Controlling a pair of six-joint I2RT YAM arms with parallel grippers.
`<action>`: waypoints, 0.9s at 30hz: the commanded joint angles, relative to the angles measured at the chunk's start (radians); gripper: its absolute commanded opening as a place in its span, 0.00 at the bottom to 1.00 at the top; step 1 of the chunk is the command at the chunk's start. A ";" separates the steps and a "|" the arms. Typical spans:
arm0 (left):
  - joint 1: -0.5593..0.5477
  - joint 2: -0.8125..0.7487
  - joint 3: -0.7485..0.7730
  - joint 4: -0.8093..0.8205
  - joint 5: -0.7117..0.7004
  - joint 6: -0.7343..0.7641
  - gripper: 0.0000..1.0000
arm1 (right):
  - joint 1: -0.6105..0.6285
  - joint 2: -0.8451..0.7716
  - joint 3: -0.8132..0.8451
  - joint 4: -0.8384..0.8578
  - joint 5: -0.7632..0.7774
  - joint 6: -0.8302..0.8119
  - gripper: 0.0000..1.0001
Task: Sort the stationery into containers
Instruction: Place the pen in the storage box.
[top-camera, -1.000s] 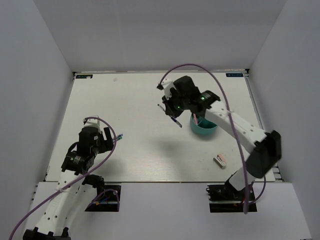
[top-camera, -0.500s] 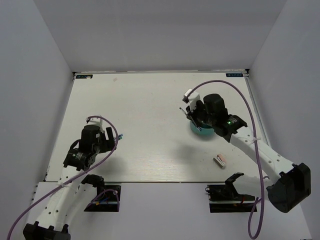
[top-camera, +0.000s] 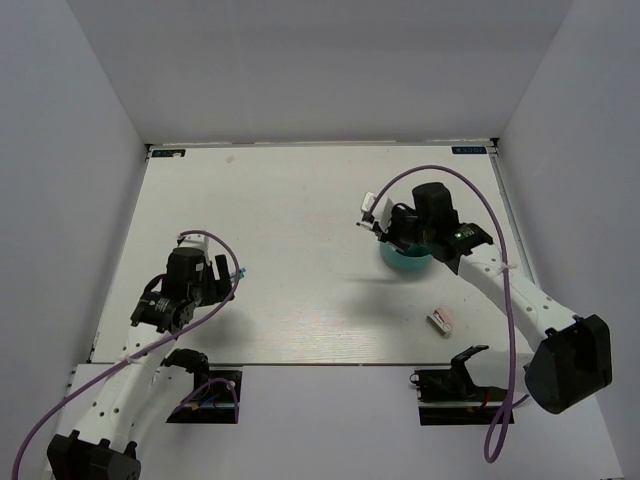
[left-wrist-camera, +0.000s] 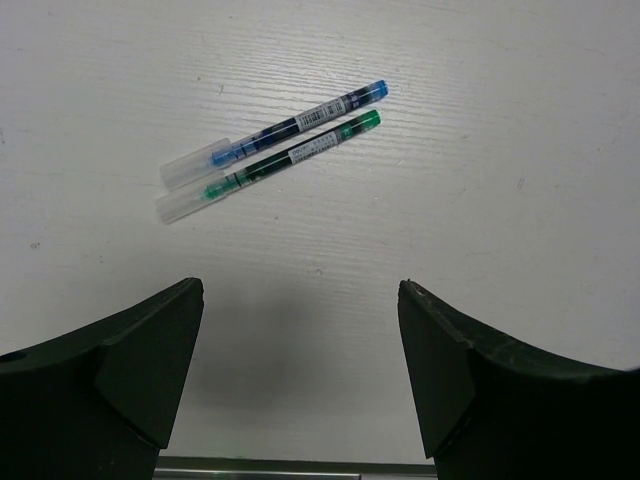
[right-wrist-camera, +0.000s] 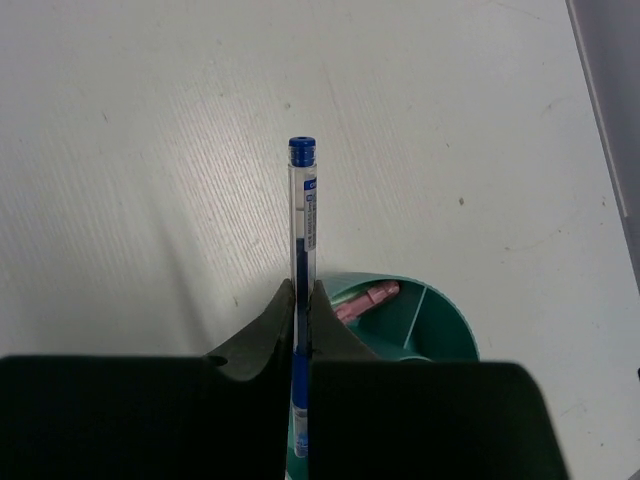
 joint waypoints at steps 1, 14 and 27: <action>0.007 -0.008 -0.006 0.018 0.017 0.010 0.89 | -0.037 -0.019 0.020 -0.040 -0.087 -0.167 0.00; 0.005 0.008 -0.006 0.020 0.016 0.009 0.89 | -0.192 -0.034 -0.058 -0.034 -0.315 -0.273 0.00; 0.007 0.014 -0.006 0.015 0.016 0.010 0.89 | -0.332 0.004 -0.147 0.049 -0.501 -0.335 0.00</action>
